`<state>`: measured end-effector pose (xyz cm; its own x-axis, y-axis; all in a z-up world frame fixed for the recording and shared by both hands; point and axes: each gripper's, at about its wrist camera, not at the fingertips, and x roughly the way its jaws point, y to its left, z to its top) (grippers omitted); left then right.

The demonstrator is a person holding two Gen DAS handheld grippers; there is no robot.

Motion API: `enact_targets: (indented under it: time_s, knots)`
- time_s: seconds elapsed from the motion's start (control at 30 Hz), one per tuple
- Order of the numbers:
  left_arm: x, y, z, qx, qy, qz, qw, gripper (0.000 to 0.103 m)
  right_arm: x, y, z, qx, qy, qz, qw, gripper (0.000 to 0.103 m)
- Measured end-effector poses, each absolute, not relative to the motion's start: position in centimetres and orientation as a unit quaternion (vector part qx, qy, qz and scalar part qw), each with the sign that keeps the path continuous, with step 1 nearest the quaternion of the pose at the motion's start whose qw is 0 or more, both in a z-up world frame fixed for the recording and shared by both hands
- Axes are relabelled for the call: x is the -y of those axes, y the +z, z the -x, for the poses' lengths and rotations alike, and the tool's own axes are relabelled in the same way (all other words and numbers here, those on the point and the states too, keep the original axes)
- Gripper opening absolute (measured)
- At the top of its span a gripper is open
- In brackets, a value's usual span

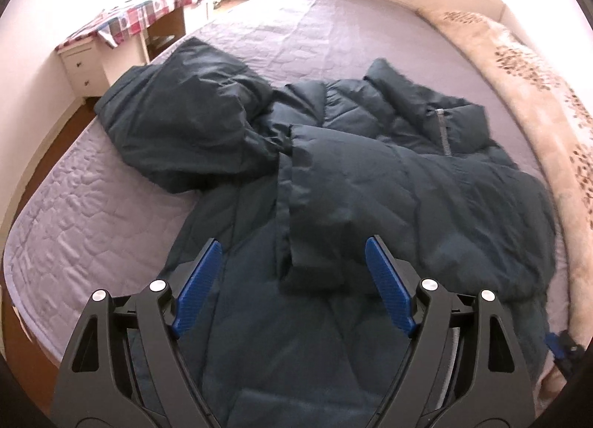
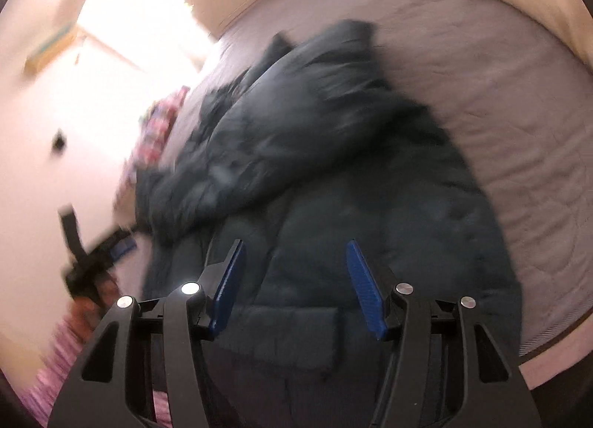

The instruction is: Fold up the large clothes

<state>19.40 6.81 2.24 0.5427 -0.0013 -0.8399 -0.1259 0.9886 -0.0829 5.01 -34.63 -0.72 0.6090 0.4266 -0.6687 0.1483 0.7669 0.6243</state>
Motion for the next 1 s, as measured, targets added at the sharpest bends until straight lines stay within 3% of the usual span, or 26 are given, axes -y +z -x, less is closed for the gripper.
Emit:
enact_targets:
  time_s: [0.2, 0.27, 0.37, 0.4, 0.43, 0.47, 0.5, 0.57, 0.77, 0.9, 1.0]
  knots:
    - [-7.7, -0.1, -21.8, -0.509, 0.050, 0.107, 0.853, 0.077, 36.5, -1.9, -8.2, -0.421, 0.080, -0.392, 0.814, 0.057]
    - [-7.6, -0.7, -22.4, -0.517, 0.035, 0.120, 0.847, 0.050, 36.9, -2.3, -9.8, -0.420, 0.069, -0.396, 0.814, 0.057]
    - [-6.3, -0.7, -23.7, -0.520, 0.015, 0.114, 0.846, 0.019, 37.8, -3.2, -12.2, -0.416, 0.045, -0.414, 0.808, 0.057]
    - [-5.9, -0.5, -24.0, -0.517, 0.015, 0.107, 0.849, 0.014, 38.2, -3.7, -13.0, -0.417, 0.034, -0.424, 0.803, 0.051]
    - [-5.4, -0.1, -24.5, -0.510, 0.014, 0.097, 0.854, 0.011, 38.7, -4.2, -13.6, -0.415, 0.028, -0.438, 0.797, 0.037]
    - [-4.9, 0.7, -25.0, -0.497, 0.014, 0.086, 0.863, 0.009, 38.9, -4.5, -14.0, -0.414, 0.023, -0.445, 0.794, 0.030]
    - [-4.8, 1.4, -25.4, -0.487, 0.013, 0.084, 0.869, 0.009, 39.2, -4.6, -14.3, -0.409, 0.018, -0.450, 0.794, 0.017]
    - [-4.6, 2.9, -26.1, -0.469, 0.004, 0.097, 0.878, 0.009, 39.3, -3.7, -14.3, -0.388, 0.006, -0.432, 0.814, 0.012]
    - [-3.8, 0.7, -27.4, -0.492, 0.021, 0.062, 0.868, 0.010, 37.5, -3.6, -14.5, -0.410, -0.027, -0.339, 0.846, 0.013]
    - [-3.9, -0.6, -26.7, -0.493, 0.032, 0.044, 0.868, 0.018, 37.7, -4.2, -13.9, -0.421, -0.036, -0.342, 0.839, 0.028]
    - [-4.5, 0.5, -25.6, -0.487, 0.037, 0.052, 0.871, 0.024, 37.6, -3.0, -12.2, -0.413, -0.048, -0.310, 0.855, 0.029]
